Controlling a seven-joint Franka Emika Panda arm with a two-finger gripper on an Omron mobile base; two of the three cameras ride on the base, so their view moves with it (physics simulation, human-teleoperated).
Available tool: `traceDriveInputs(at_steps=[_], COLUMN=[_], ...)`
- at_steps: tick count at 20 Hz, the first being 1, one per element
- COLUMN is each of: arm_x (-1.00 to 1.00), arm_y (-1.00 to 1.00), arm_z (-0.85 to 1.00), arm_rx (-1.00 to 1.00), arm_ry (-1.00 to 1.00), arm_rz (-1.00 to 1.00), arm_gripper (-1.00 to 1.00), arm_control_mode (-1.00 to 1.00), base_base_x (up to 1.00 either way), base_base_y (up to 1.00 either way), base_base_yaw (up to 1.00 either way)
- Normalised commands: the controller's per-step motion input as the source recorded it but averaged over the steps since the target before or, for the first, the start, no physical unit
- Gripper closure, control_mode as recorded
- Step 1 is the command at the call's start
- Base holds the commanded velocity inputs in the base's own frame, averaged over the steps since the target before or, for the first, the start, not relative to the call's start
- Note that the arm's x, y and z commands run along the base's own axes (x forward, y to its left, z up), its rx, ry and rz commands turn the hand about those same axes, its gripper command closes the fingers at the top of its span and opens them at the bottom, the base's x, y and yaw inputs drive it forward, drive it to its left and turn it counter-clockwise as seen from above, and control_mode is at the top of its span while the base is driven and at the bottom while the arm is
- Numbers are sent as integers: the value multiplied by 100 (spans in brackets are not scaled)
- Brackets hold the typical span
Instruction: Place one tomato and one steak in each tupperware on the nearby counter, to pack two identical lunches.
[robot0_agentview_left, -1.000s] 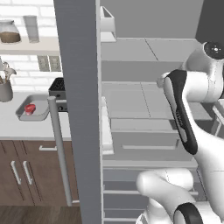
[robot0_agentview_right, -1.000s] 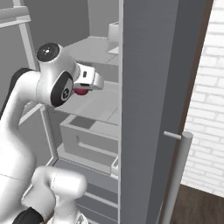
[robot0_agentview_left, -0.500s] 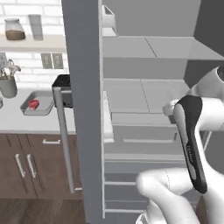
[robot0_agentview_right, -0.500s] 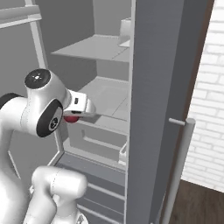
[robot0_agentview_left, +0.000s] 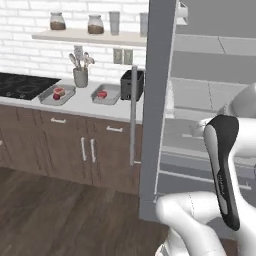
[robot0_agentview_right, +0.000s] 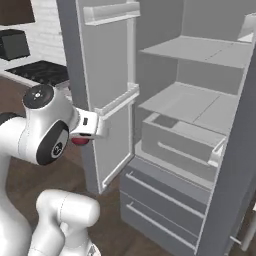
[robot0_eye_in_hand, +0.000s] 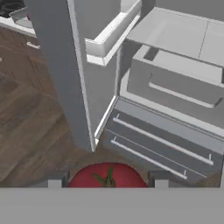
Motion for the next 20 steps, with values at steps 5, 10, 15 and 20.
traceDriveInputs(at_steps=[5,10,15,20], arm_x=[0,0,0,0], arm_y=[0,0,0,0], arm_z=[0,0,0,0], arm_rx=[0,0,0,0], arm_ry=[0,0,0,0], arm_rz=[0,0,0,0], arm_gripper=[100,100,100,100], arm_control_mode=[100,100,100,100], base_base_x=[-2,0,24,82], base_base_y=[63,51,12,-1], base_base_yaw=[77,77,63,46])
